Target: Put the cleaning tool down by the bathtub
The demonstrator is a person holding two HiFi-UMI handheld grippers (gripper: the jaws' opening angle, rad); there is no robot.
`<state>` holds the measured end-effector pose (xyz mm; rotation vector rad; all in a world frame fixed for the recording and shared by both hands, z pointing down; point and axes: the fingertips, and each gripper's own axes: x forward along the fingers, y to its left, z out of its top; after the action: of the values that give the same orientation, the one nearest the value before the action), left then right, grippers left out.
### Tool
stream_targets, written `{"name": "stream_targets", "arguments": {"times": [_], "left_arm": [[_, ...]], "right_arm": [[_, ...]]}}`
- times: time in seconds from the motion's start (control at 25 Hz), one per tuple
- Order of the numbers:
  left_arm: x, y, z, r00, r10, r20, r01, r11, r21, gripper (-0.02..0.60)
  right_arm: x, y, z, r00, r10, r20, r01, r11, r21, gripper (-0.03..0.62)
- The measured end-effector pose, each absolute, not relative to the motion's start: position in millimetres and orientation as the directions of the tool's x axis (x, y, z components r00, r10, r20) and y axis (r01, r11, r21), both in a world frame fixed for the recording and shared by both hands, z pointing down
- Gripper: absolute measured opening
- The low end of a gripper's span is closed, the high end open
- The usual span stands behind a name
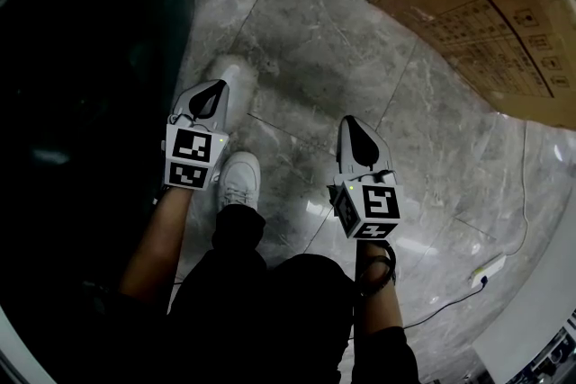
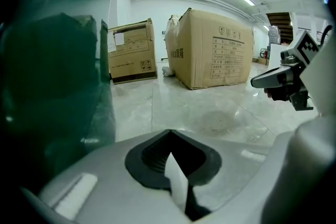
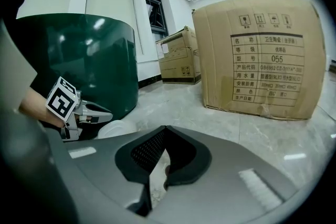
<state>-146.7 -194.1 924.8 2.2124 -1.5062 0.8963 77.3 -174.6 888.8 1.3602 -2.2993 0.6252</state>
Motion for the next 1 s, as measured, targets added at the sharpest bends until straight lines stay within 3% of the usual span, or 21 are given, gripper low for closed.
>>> {"name": "stream_targets", "arguments": {"times": [0.52, 1.0], "left_arm": [[-135, -195, 861, 0.292, -0.705, 0.647, -0.913, -0.407, -0.031, 0.000], [-121, -176, 734, 0.301, -0.665, 0.683, -0.919, -0.395, 0.020, 0.000]], "right_arm": [[67, -173, 824, -0.452, -0.699, 0.554, -0.886, 0.426, -0.184, 0.023], [64, -167, 690, -0.440, -0.676, 0.592, -0.892, 0.405, -0.201, 0.023]]}}
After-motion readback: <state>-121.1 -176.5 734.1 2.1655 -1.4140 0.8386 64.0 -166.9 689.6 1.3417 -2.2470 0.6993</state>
